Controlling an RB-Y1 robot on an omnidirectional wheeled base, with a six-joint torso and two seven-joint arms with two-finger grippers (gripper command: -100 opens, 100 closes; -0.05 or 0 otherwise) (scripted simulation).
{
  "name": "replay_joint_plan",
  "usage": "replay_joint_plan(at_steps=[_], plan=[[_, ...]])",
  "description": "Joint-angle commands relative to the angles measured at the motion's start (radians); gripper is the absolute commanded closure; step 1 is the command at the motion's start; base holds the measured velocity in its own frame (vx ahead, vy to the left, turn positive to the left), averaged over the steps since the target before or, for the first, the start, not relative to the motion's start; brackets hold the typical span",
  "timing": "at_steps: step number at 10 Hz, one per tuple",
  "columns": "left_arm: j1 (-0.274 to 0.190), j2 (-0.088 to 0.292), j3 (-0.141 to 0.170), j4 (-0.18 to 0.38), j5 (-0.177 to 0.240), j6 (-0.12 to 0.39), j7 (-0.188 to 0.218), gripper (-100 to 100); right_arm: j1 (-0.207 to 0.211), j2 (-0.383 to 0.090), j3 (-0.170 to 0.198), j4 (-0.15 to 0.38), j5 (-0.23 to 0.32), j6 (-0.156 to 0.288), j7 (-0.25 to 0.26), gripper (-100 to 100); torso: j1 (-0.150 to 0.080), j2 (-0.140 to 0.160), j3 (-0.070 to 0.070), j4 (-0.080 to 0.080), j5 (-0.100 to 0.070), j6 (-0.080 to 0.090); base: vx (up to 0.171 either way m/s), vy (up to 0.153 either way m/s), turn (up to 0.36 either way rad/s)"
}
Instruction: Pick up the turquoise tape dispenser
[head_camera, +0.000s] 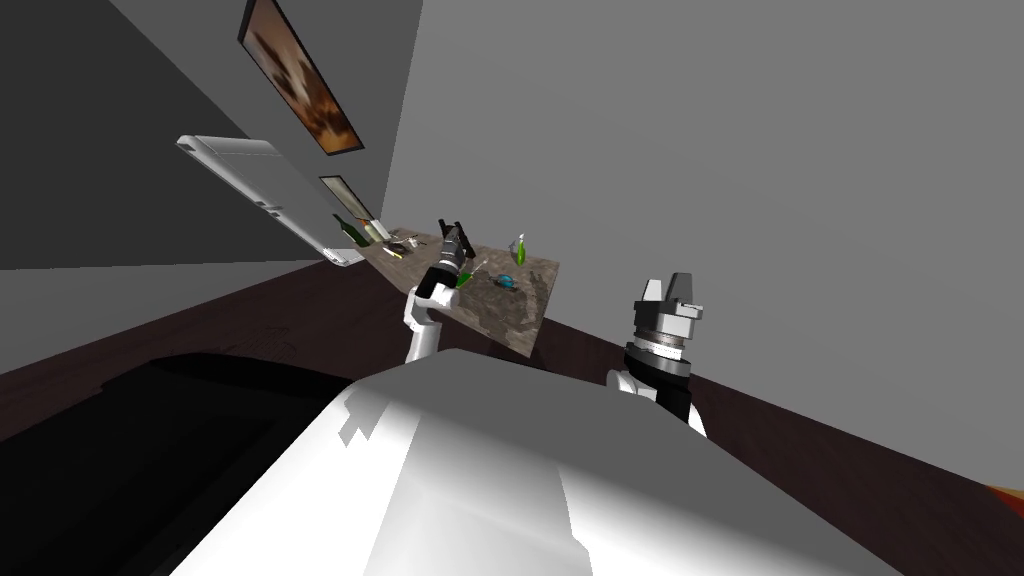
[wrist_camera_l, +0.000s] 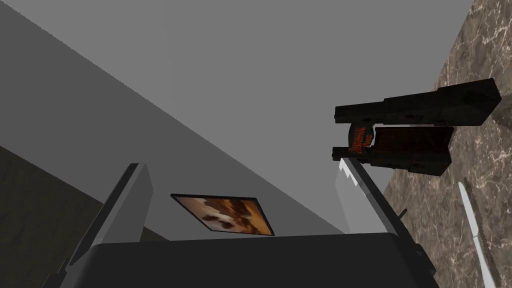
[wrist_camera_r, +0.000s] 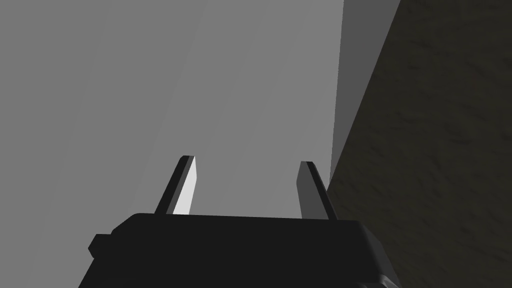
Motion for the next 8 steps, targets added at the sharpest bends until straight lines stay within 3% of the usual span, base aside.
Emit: replay_joint_plan(at_steps=[1, 2, 4, 5, 7, 8], plan=[[-0.004, 0.001, 0.003, 0.001, 0.002, 0.047, 0.002, -100, 0.000, 0.000, 0.000, 0.000, 0.000, 0.000, 0.000, 0, 0.000, 0.000, 0.000, 0.000, 0.000, 0.000, 0.003, 0.019, 0.005], [-0.037, 0.003, 0.019, 0.017, 0.009, 0.078, 0.009, -100, 0.000, 0.000, 0.000, 0.000, 0.000, 0.000, 0.000, 0, 0.000, 0.000, 0.000, 0.000, 0.000, 0.000, 0.001, 0.024, -0.073], [-0.037, 0.003, 0.019, 0.017, 0.009, 0.129, 0.009, -100, 0.000, 0.000, 0.000, 0.000, 0.000, 0.000, 0.000, 0, 0.000, 0.000, 0.000, 0.000, 0.000, 0.000, 0.004, 0.020, -0.022], [-0.070, 0.004, 0.034, 0.034, 0.017, 0.163, 0.016, -100, 0.000, 0.000, 0.000, 0.000, 0.000, 0.000, 0.000, 0, -0.001, 0.000, 0.000, 0.000, 0.000, 0.000, 0.003, 0.025, -0.096], [-0.070, 0.004, 0.034, 0.034, 0.017, 0.210, 0.016, -100, 0.000, 0.000, 0.000, 0.000, 0.000, 0.000, 0.000, 0, 0.000, 0.000, 0.000, 0.000, 0.000, 0.000, 0.002, 0.021, -0.021], [-0.101, 0.005, 0.047, 0.053, 0.023, 0.243, 0.023, -100, 0.000, 0.000, 0.000, 0.000, 0.000, 0.000, 0.000, 0, -0.001, 0.000, 0.000, 0.000, 0.000, 0.000, 0.003, 0.022, -0.083]])
